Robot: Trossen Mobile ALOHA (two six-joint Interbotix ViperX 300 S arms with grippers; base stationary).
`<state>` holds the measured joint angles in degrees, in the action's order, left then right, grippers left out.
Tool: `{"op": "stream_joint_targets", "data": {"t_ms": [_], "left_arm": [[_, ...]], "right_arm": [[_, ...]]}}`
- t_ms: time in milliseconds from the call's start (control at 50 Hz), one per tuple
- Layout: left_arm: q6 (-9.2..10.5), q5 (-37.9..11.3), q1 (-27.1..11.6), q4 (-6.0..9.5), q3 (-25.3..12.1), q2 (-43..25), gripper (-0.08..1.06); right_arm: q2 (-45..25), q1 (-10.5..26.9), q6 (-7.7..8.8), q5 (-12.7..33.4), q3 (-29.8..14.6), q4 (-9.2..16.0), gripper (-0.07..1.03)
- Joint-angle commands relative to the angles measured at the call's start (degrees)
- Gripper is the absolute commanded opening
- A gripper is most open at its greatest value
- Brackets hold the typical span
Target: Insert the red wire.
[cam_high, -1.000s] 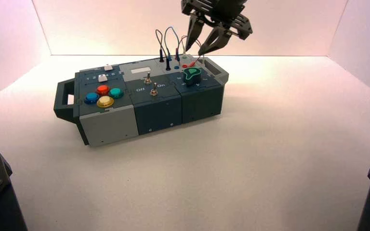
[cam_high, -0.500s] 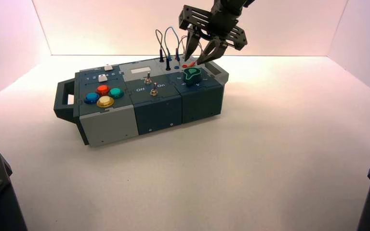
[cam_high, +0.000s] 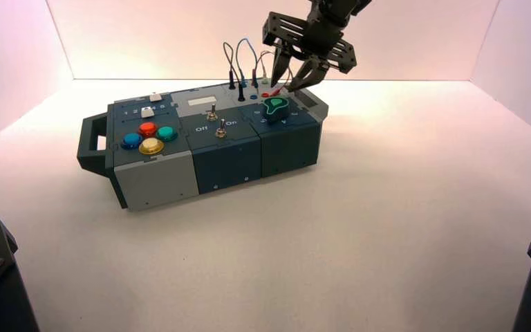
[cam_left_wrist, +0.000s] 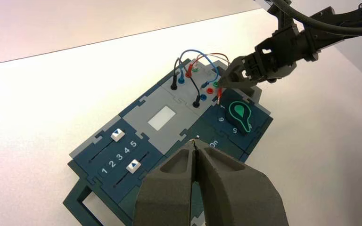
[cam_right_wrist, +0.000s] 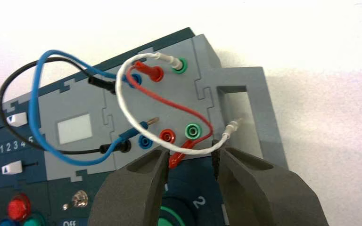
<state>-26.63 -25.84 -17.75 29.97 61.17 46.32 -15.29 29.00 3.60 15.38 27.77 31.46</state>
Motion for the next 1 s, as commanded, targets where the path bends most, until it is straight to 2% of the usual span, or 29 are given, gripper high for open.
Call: {"op": "stream_joint_targets", "data": {"t_ms": [20, 420, 660, 1000], "left_arm": [[-0.26, 0.44, -0.18, 0.0, -1.05, -0.26, -0.03], [-0.26, 0.62, -0.18, 0.0, -1.14, -0.44, -0.03], [-0.26, 0.79, -0.09, -0.09, -1.14, -0.44, -0.03], [-0.35, 0.79, -0.18, 0.0, -1.23, -0.44, -0.03]], "right_arm": [[0.88, -0.18, 0.18, -0.26, -2.11, -0.09, 0.48], [-0.79, 0.18, 0.26, 2.64, -4.31, -0.09, 0.45], [-1.23, 0.18, 0.26, 2.72, -4.48, 0.0, 0.42], [-2.37, 0.18, 0.26, 3.16, -5.1, -0.09, 0.3]]}}
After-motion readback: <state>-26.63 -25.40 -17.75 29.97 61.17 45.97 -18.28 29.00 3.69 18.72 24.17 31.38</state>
